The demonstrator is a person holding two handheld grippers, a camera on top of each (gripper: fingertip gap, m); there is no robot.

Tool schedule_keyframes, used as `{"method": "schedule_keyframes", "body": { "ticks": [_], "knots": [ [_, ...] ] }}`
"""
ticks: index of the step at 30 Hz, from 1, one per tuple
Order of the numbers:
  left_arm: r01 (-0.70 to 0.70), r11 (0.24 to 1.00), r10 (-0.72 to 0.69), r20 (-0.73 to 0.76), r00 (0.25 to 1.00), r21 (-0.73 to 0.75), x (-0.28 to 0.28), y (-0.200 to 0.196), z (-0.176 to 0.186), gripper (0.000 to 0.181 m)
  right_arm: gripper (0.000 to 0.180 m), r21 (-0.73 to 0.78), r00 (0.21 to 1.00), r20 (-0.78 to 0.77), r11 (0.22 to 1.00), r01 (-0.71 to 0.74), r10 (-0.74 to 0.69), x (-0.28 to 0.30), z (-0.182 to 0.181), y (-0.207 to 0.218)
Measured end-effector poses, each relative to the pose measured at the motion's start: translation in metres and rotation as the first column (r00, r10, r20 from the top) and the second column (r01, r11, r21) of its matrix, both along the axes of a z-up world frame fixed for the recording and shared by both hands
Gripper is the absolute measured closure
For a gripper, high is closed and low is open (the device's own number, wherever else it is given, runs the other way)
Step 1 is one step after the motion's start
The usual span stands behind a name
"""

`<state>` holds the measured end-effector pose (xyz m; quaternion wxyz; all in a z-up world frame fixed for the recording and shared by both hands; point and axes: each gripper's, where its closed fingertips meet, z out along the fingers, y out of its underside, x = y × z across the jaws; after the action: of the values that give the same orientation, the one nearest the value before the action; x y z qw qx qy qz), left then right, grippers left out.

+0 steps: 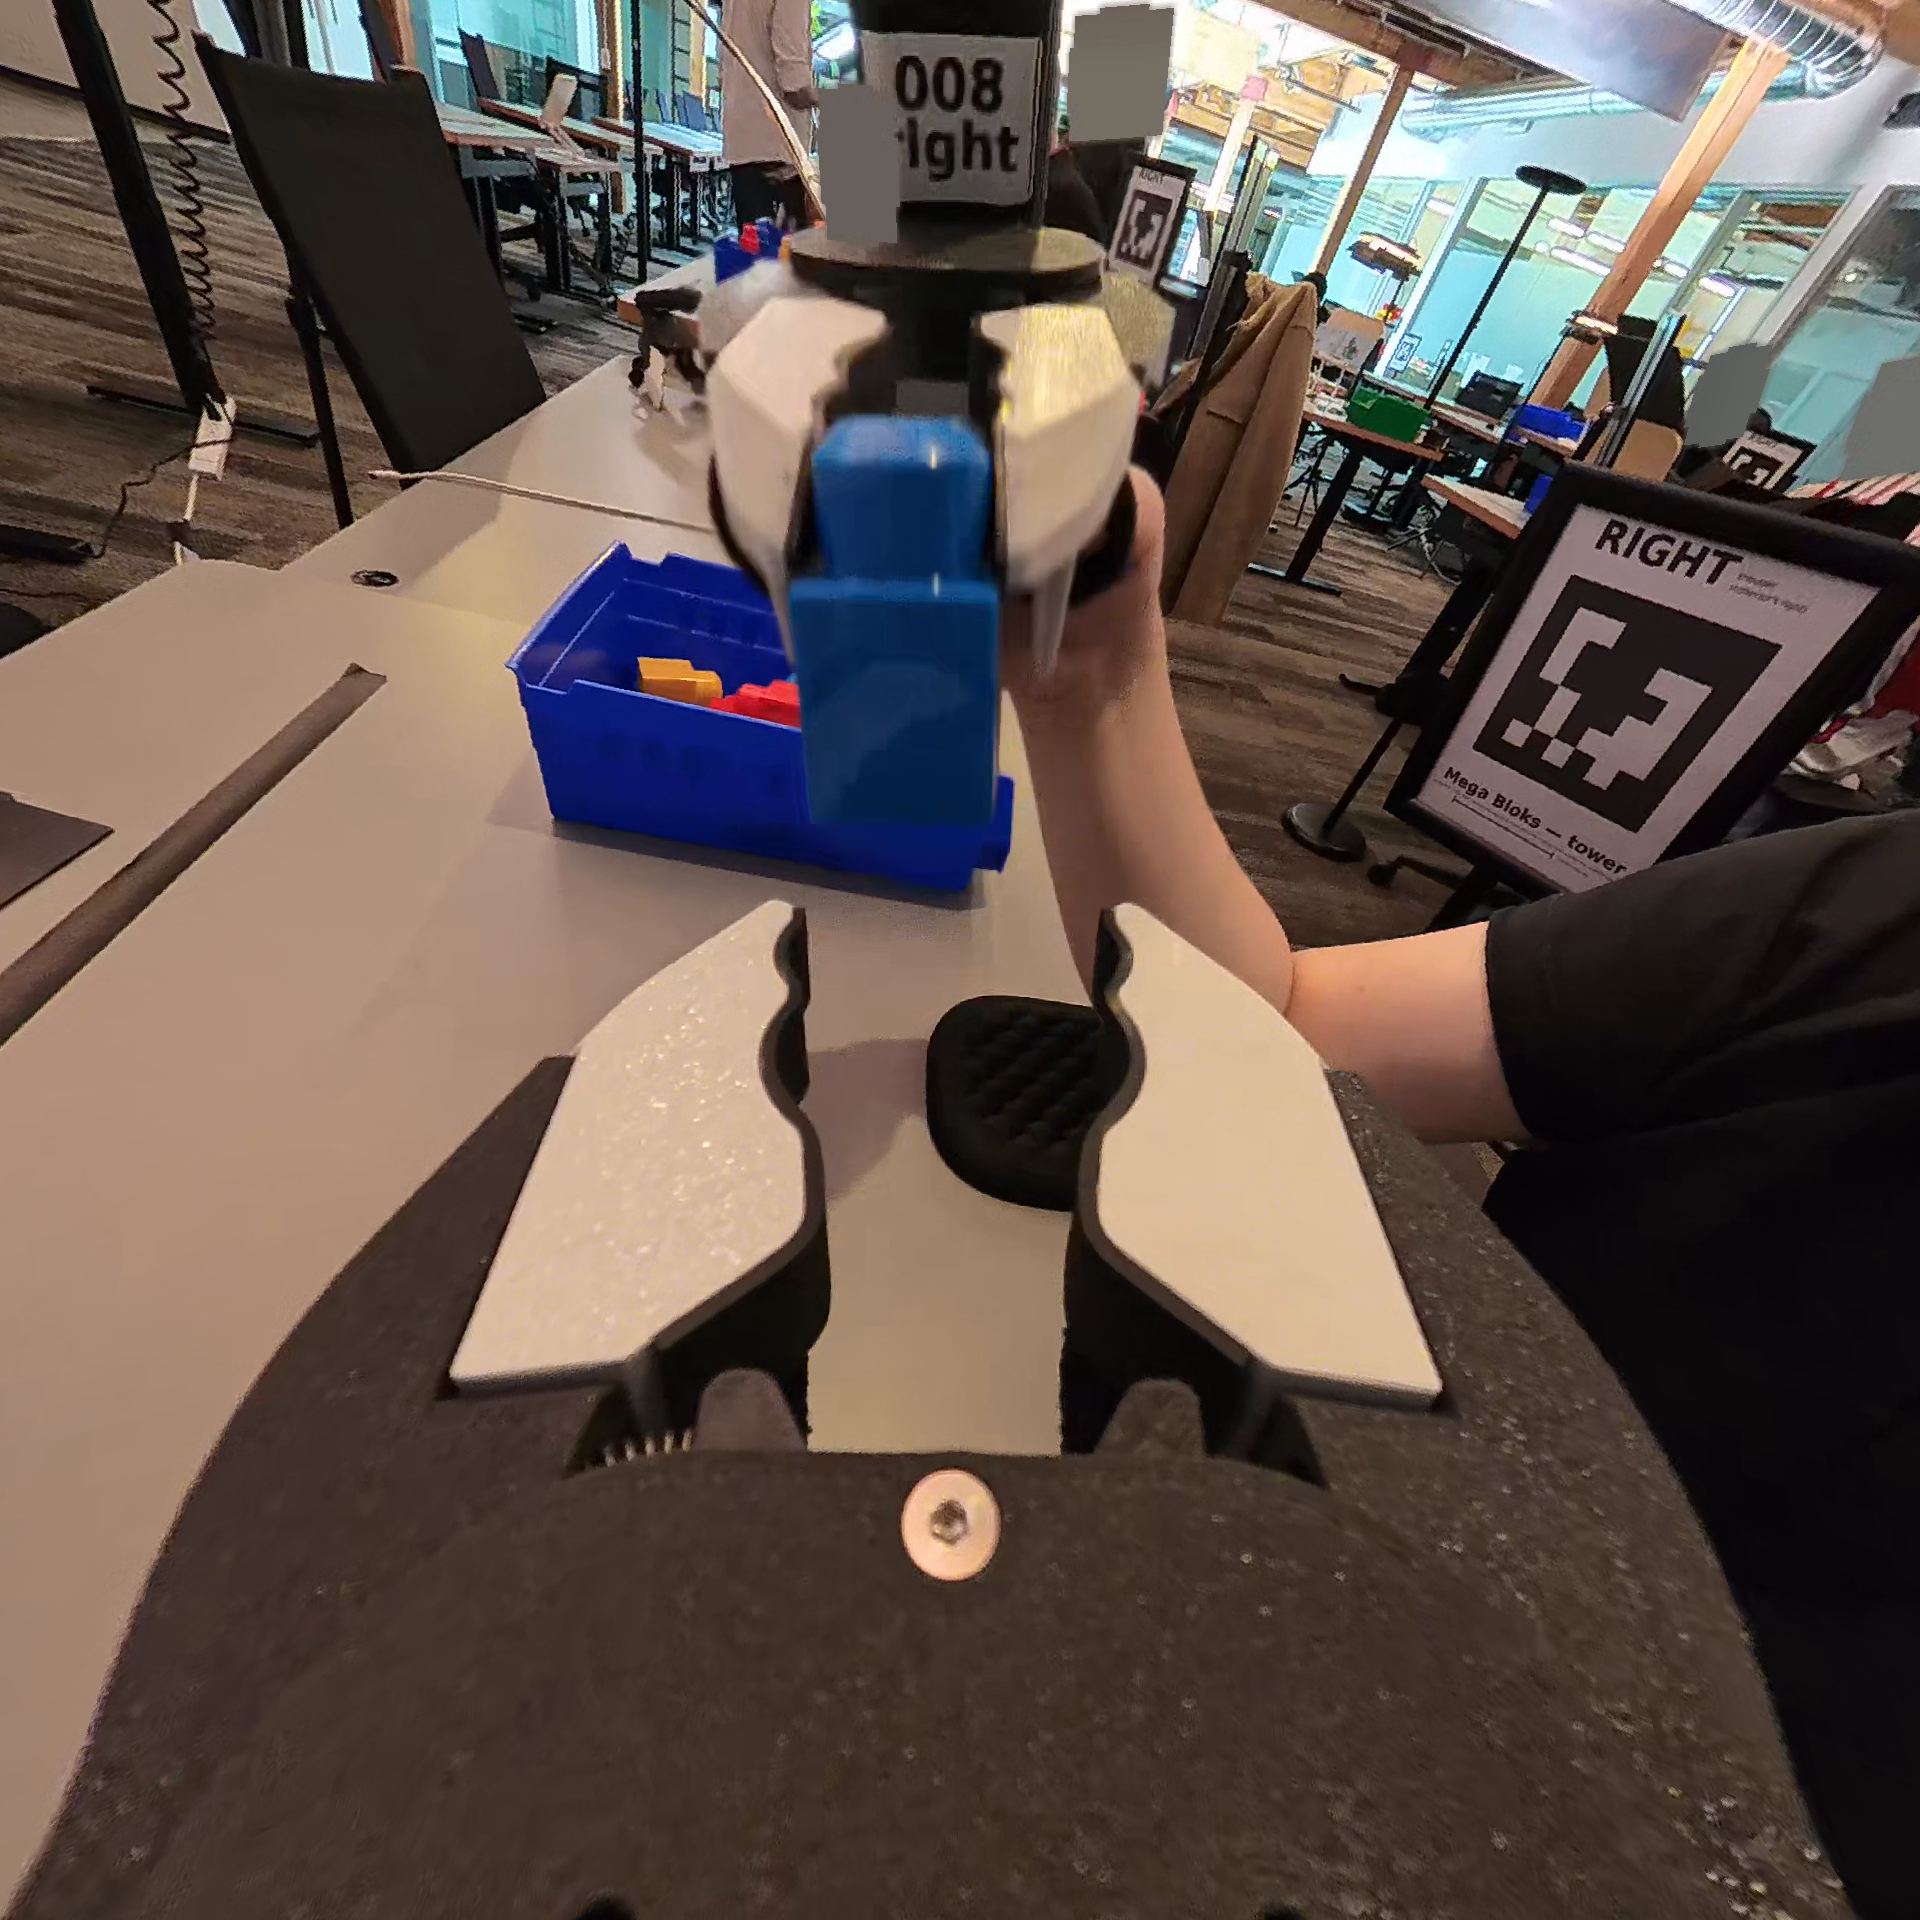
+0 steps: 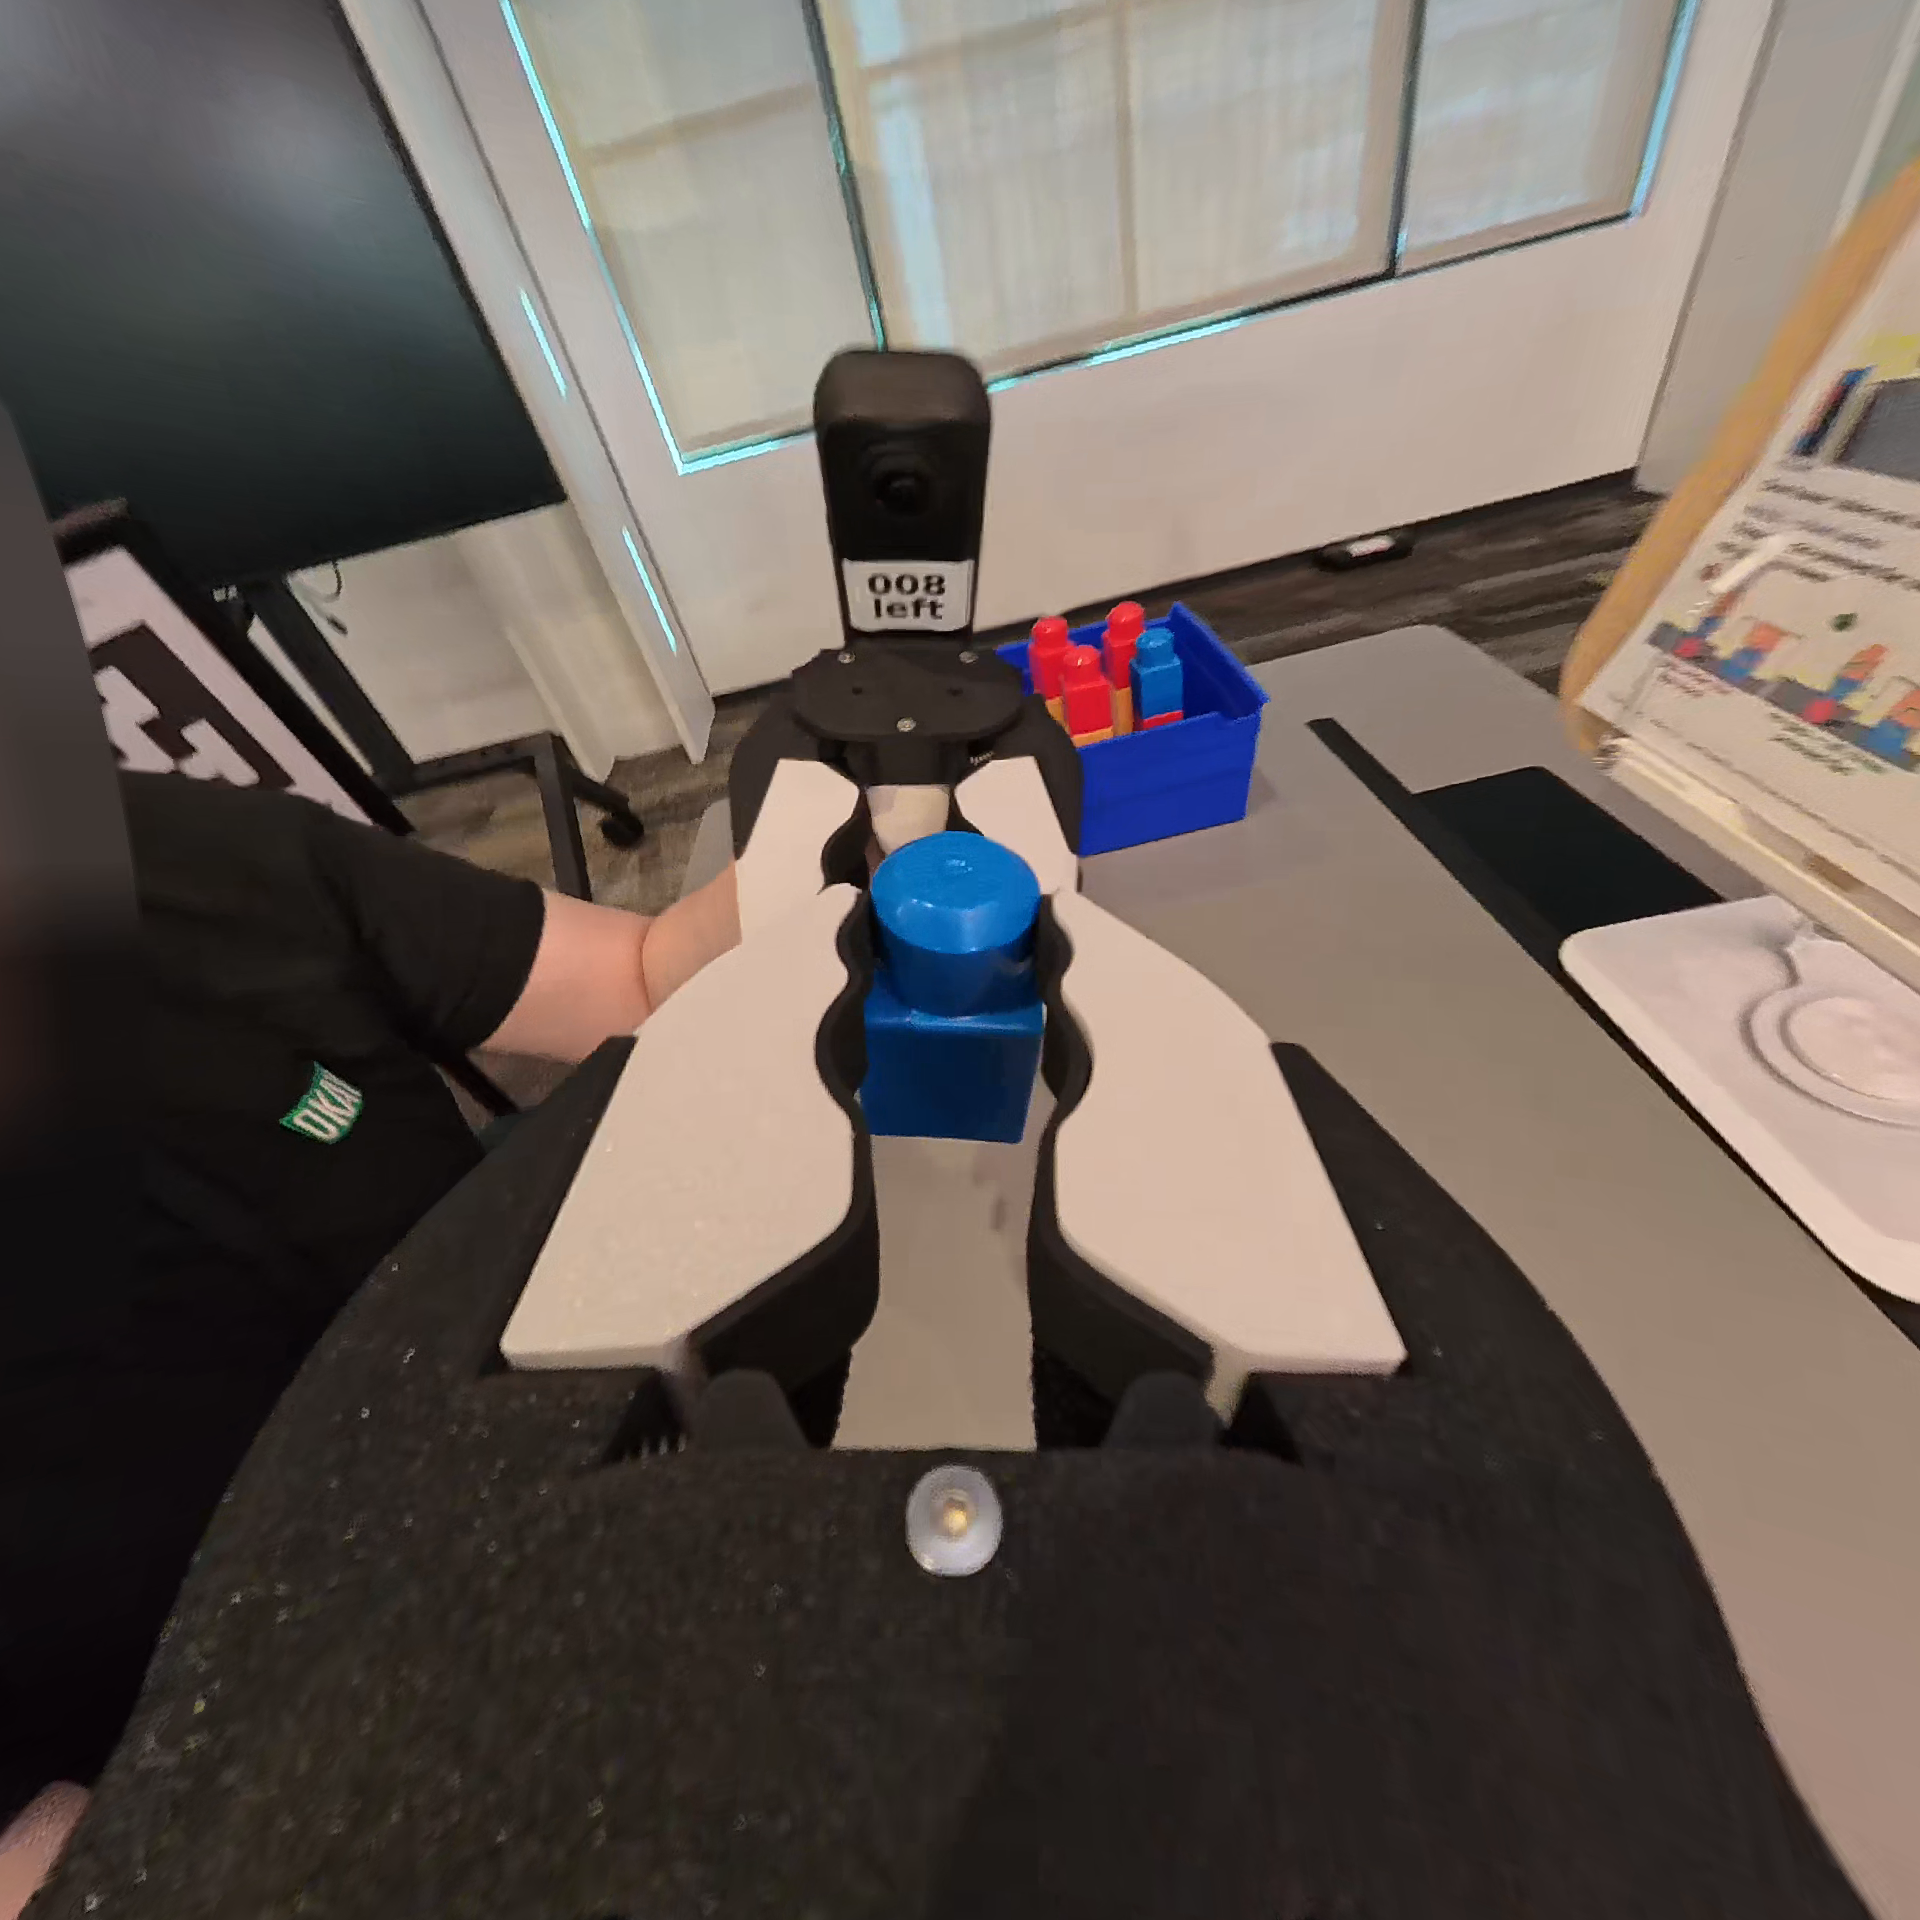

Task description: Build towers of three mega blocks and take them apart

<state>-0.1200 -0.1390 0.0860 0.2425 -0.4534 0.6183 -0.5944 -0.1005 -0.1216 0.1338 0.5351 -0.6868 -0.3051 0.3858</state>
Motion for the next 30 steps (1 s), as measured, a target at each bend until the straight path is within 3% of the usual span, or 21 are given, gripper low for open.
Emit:
{"method": "schedule_keyframes", "body": {
  "ticks": [7, 9, 11, 13, 16, 17, 18, 22, 25, 28, 30],
  "knots": [
    [0.014, 1.000, -0.014, -0.022, 1.000, 0.013, -0.003, -0.001, -0.002, 0.133, 0.151, 0.037, 0.957, -0.221, 0.979, 0.200, -0.187, 0.102, 0.025, -0.051],
    [0.019, 1.000, -0.019, -0.034, 0.999, 0.018, -0.003, -0.002, -0.005, 0.133, 0.151, 0.011, 0.941, -0.218, 0.964, 0.267, -0.258, 0.125, 0.016, -0.060],
    [0.019, 1.000, -0.018, -0.052, 0.999, 0.019, -0.002, -0.001, -0.008, 0.134, 0.151, -0.040, 0.885, -0.151, 0.897, 0.440, -0.441, 0.164, -0.003, -0.062],
    [0.012, 1.000, -0.011, -0.063, 0.998, 0.019, 0.000, -0.001, -0.011, 0.135, 0.151, -0.126, 0.733, -0.031, 0.730, 0.672, -0.680, 0.223, -0.038, -0.068],
    [0.019, 0.999, -0.017, -0.076, 0.997, 0.028, 0.001, -0.002, -0.015, 0.136, 0.151, -0.343, 0.416, 0.237, 0.326, 0.881, -0.878, 0.314, -0.123, -0.110],
    [0.021, 0.999, -0.018, -0.080, 0.997, 0.030, 0.001, -0.002, -0.016, 0.136, 0.151, -0.414, 0.368, 0.304, 0.226, 0.882, -0.879, 0.330, -0.150, -0.126],
    [0.021, 0.999, -0.018, -0.084, 0.996, 0.030, 0.002, -0.002, -0.017, 0.136, 0.151, -0.472, 0.365, 0.329, 0.183, 0.863, -0.871, 0.338, -0.171, -0.136],
    [0.027, 0.999, -0.024, -0.107, 0.994, 0.026, 0.006, -0.003, -0.024, 0.137, 0.151, -0.568, 0.384, 0.194, 0.216, 0.794, -0.903, 0.350, -0.194, -0.133],
    [0.026, 0.999, -0.022, -0.118, 0.993, 0.028, 0.008, -0.003, -0.028, 0.138, 0.138, -0.558, 0.375, 0.219, 0.200, 0.806, -0.901, 0.352, -0.192, -0.128],
    [0.025, 0.999, -0.022, -0.124, 0.992, 0.025, 0.010, -0.004, -0.031, 0.138, 0.142, -0.425, 0.359, 0.198, 0.250, 0.870, -0.912, 0.349, -0.157, -0.122],
    [0.021, 0.999, -0.017, -0.124, 0.992, 0.029, 0.011, -0.005, -0.032, 0.139, 0.143, -0.252, 0.333, 0.136, 0.292, 0.923, -0.933, 0.347, -0.117, -0.120]
  ]
}}
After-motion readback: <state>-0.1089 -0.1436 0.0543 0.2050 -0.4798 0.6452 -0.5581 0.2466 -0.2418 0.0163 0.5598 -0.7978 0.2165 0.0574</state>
